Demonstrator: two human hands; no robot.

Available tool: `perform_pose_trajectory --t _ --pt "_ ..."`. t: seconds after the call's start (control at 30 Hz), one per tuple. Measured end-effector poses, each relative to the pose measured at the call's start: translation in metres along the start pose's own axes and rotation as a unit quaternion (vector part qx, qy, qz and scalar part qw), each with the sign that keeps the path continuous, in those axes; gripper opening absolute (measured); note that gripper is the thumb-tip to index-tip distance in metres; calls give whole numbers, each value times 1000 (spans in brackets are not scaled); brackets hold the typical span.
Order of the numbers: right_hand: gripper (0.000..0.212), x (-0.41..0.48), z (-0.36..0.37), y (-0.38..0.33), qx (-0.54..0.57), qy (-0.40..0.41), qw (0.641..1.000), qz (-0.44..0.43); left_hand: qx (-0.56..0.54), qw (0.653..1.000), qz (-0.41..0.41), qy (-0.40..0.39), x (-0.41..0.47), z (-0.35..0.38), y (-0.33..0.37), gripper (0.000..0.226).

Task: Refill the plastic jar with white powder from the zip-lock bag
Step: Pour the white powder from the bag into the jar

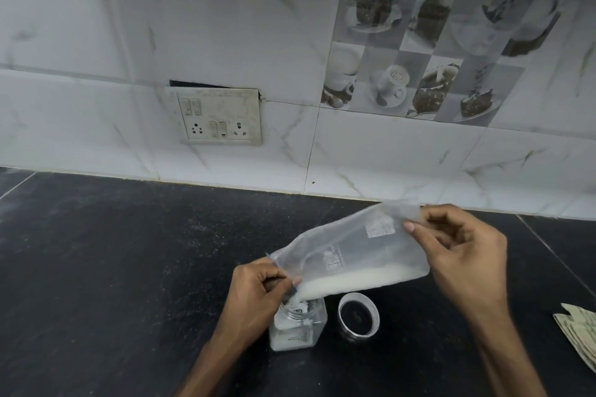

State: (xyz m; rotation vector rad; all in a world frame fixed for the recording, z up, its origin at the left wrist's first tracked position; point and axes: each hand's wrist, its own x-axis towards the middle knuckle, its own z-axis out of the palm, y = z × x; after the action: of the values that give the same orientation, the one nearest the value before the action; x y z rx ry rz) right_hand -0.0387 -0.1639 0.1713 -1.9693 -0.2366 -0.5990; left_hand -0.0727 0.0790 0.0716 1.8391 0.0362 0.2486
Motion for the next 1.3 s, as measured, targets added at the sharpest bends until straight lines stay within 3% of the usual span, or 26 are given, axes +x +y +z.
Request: perform_pose_trajectory --t 0.1,0.3,0.53,0.77,0.93,1.03,1.3 --pt "17 -2 1 -1 -9 1 1000 -14 -5 1000 -6 0 1 1 -2 14" --pt "40 -4 1 -12 27 30 999 -17 18 1000 6 -1 2 0 0 14" --pt "47 -6 2 -15 50 21 999 6 1 1000 -14 -20 -1 -2 9 25" --pt "43 -10 5 -18 48 23 999 7 12 1000 -15 -7 1 -2 3 8" --pt "43 -8 8 -19 37 28 999 -3 -11 1000 -15 -18 -3 -3 12 20" --pt "41 -7 9 -18 44 38 998 -6 -11 1000 -21 -16 -4 -3 13 12" --pt "36 -9 11 -15 45 41 998 -13 -3 1000 -18 -15 -4 -5 11 20"
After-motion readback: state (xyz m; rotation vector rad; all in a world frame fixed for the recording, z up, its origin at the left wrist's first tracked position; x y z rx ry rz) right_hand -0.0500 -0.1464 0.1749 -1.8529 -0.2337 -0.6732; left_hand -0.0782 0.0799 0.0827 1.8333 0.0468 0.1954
